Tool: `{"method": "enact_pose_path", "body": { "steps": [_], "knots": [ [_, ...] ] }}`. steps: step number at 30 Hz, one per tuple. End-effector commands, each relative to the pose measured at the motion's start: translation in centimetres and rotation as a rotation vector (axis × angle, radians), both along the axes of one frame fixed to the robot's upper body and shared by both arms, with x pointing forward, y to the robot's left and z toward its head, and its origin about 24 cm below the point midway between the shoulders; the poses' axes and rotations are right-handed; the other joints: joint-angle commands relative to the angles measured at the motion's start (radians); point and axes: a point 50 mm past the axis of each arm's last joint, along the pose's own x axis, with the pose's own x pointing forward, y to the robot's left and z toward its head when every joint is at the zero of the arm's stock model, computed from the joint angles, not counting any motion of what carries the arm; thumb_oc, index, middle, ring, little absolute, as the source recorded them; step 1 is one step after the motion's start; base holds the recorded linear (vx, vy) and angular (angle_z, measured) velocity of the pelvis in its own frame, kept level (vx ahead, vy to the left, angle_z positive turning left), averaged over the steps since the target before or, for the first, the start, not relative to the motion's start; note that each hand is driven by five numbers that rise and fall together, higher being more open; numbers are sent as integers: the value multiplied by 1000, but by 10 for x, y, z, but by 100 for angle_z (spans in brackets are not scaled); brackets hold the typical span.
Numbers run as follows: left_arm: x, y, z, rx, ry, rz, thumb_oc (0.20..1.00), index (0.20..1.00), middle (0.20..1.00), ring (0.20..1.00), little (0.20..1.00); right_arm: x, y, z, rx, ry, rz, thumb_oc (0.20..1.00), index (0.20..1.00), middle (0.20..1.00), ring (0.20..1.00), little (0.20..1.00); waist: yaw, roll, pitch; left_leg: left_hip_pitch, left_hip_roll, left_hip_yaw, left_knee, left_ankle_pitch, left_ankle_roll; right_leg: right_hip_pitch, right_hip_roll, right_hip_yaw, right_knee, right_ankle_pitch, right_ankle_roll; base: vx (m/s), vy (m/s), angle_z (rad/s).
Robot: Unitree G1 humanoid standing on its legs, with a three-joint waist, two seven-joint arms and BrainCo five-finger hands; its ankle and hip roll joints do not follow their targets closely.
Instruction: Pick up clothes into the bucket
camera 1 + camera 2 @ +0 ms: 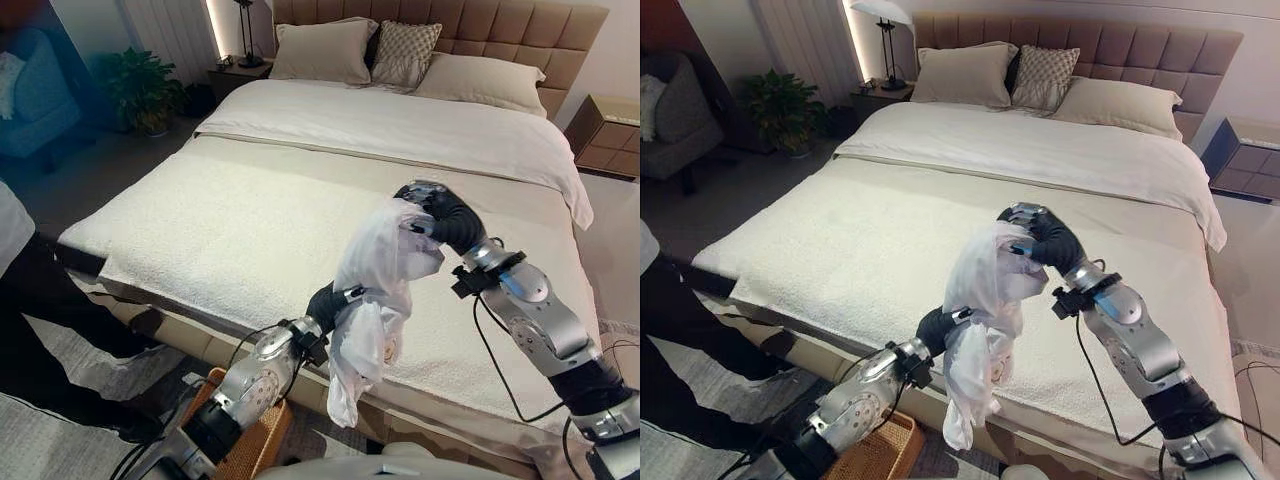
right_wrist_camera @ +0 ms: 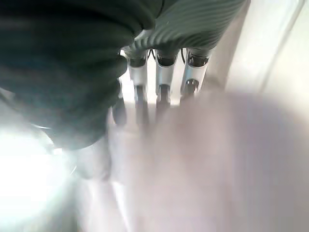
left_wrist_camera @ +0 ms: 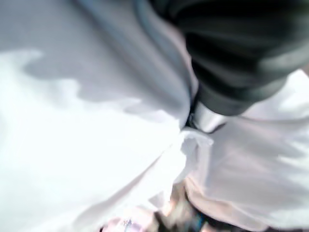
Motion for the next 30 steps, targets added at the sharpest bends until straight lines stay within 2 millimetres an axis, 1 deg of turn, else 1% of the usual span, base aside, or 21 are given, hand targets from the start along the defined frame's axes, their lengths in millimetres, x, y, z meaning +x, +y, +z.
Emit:
{"method": "enact_pose_path", "body": {
  "steps": [1, 2, 5, 6, 7, 8, 9, 10, 11, 13, 15, 17, 18, 20, 21, 23, 24, 25, 27, 28, 30],
  "knots": [
    [10, 28, 18, 3, -113, 89, 200, 200, 200, 200, 200, -7, -14, 20, 38, -161, -107, 1000, 1000, 1000, 1000, 1000, 12, -70, -36, -61, -10, -26, 97, -72, -29, 26, -70, -4, 80, -90, 65, 0, 0, 0],
    [11, 47, 26, 27, -170, 159, 200, 200, 200, 200, 200, -14, -30, -4, 54, -95, -226, 1000, 1000, 1000, 1000, 1000, 12, -66, -35, -62, -11, -26, 97, -72, -27, 24, -70, -4, 81, -91, 64, 0, 0, 0],
    [8, 78, 37, 55, -233, 306, 200, 200, 200, 200, 200, -32, -49, -44, 72, 28, -388, 1000, 1000, 1000, 1000, 1000, 12, -61, -35, -64, -13, -29, 96, -71, -25, 22, -69, -4, 82, -92, 62, 0, 0, 0],
    [5, 89, 40, 64, -252, 356, 200, 200, 200, 200, 200, -41, -56, -64, 84, 105, -442, 1000, 1000, 1000, 1000, 1000, 10, -60, -35, -66, -13, -30, 96, -70, -24, 20, -68, -4, 82, -93, 61, 0, 0, 0],
    [4, 89, 40, 65, -251, 357, 200, 200, 200, 200, 200, -41, -55, -65, 84, 106, -441, 1000, 1000, 1000, 1000, 1000, 9, -61, -36, -66, -13, -30, 96, -70, -24, 20, -68, -4, 82, -94, 61, 0, 0, 0],
    [-1, 107, 45, 78, -283, 430, 200, 200, 200, 200, 200, -57, -68, -96, 42, 234, -523, 1000, 1000, 1000, 1000, 1000, 7, -57, -34, -68, -15, -31, 96, -69, -23, 18, -68, -4, 83, -94, 61, 0, 0, 0],
    [-1, 107, 45, 79, -282, 431, 200, 200, 200, 200, 200, -57, -68, -96, 41, 235, -522, 1000, 1000, 1000, 1000, 1000, 6, -58, -35, -68, -15, -31, 96, -69, -23, 18, -68, -5, 83, -94, 61, 0, 0, 0],
    [-8, 120, 46, 87, -294, 499, 200, 200, 200, 200, 200, -75, -78, -136, 15, 412, -607, 1000, 1000, 1000, 1000, 1000, 6, -56, -31, -68, -15, -31, 97, -70, -23, 16, -68, -3, 82, -92, 61, 0, 0, 0],
    [-13, 128, 49, 91, -306, 535, 200, 200, 200, 200, 200, -89, -82, -159, -10, 520, -645, 1000, 1000, 1000, 1000, 1000, 5, -55, -29, -69, -15, -32, 98, -70, -23, 17, -69, -3, 82, -93, 61, 0, 0, 0],
    [-21, 139, 49, 93, -306, 595, 200, 200, 200, 200, 200, -106, -87, -183, -53, 646, -674, 1000, 1000, 1000, 1000, 1000, 9, -56, -24, -72, -16, -32, 102, -72, -23, 14, -68, 0, 84, -91, 61, 0, 0, 0],
    [-31, 152, 48, 123, -303, 666, 200, 200, 200, 200, 200, -138, -92, -223, -93, 865, -731, 1000, 1000, 1000, 1000, 1000, 14, -56, -17, -76, -18, -34, 107, -73, -23, 13, -69, 0, 84, -90, 60, 0, 0, 0],
    [-38, 160, 47, 159, -298, 698, 200, 200, 200, 200, 200, -150, -94, -237, -133, 954, -739, 1000, 1000, 1000, 1000, 1000, 19, -56, -10, -79, -18, -37, 111, -74, -24, 11, -70, 0, 84, -89, 60, -12, 7, -2],
    [-38, 160, 47, 159, -298, 699, 200, 200, 200, 200, 200, -150, -94, -237, -133, 954, -739, 1000, 1000, 1000, 1000, 1000, 19, -56, -10, -79, -18, -37, 111, -74, -24, 11, -70, 0, 84, -89, 60, 0, 0, 0],
    [-47, 171, 39, 255, -270, 748, 200, 200, 200, 200, 200, -185, -92, -267, -221, 1163, -741, 1000, 1000, 1000, 1000, 1000, 28, -57, -2, -84, -19, -41, 115, -74, -25, 8, -70, -1, 84, -87, 60, 0, 0, 0],
    [-50, 174, 35, 295, -255, 754, 200, 200, 200, 200, 200, -194, -88, -274, -255, 1218, -719, 1000, 1000, 1000, 1000, 1000, 31, -56, 1, -86, -20, -42, 116, -73, -26, 7, -70, -1, 84, -86, 61, 0, 0, 0],
    [-50, 175, 35, 295, -255, 755, 200, 200, 200, 200, 200, -194, -88, -274, -256, 1218, -718, 1000, 1000, 1000, 1000, 1000, 31, -57, 1, -87, -20, -42, 117, -74, -26, 7, -70, -2, 84, -86, 61, -9, 5, 2],
    [-59, 187, 23, 485, -220, 763, 200, 200, 200, 200, 200, -220, -81, -290, -317, 1365, -686, 1000, 1000, 1000, 1000, 1000, 37, -59, 9, -94, -21, -46, 121, -73, -26, 2, -70, -6, 88, -87, 61, -17, 11, 5],
    [-59, 187, 23, 485, -220, 763, 200, 200, 200, 200, 200, -220, -81, -290, -317, 1365, -686, 1000, 1000, 1000, 1000, 1000, 36, -60, 9, -94, -21, -47, 121, -73, -26, 2, -71, -6, 88, -87, 61, -25, 17, 5],
    [-64, 200, 11, 654, -185, 776, 200, 200, 200, 200, 200, -236, -76, -299, -344, 1452, -678, 1000, 1000, 1000, 1000, 1000, 42, -64, 17, -100, -23, -49, 127, -74, -26, -1, -72, -10, 94, -90, 62, -5, 6, 2],
    [-64, 200, 11, 654, -185, 776, 200, 200, 200, 200, 200, -236, -76, -299, -344, 1452, -678, 1000, 1000, 1000, 1000, 1000, 42, -64, 17, -100, -23, -49, 127, -74, -26, -1, -72, -10, 94, -90, 62, -19, 16, 4],
    [-68, 212, -7, 817, -124, 791, 200, 200, 200, 200, 200, -237, -69, -303, -410, 1473, -624, 1000, 1000, 1000, 1000, 1000, 46, -68, 27, -110, -26, -52, 134, -75, -25, -10, -73, -12, 103, -90, 64, -29, 13, 8]
  ]
}}
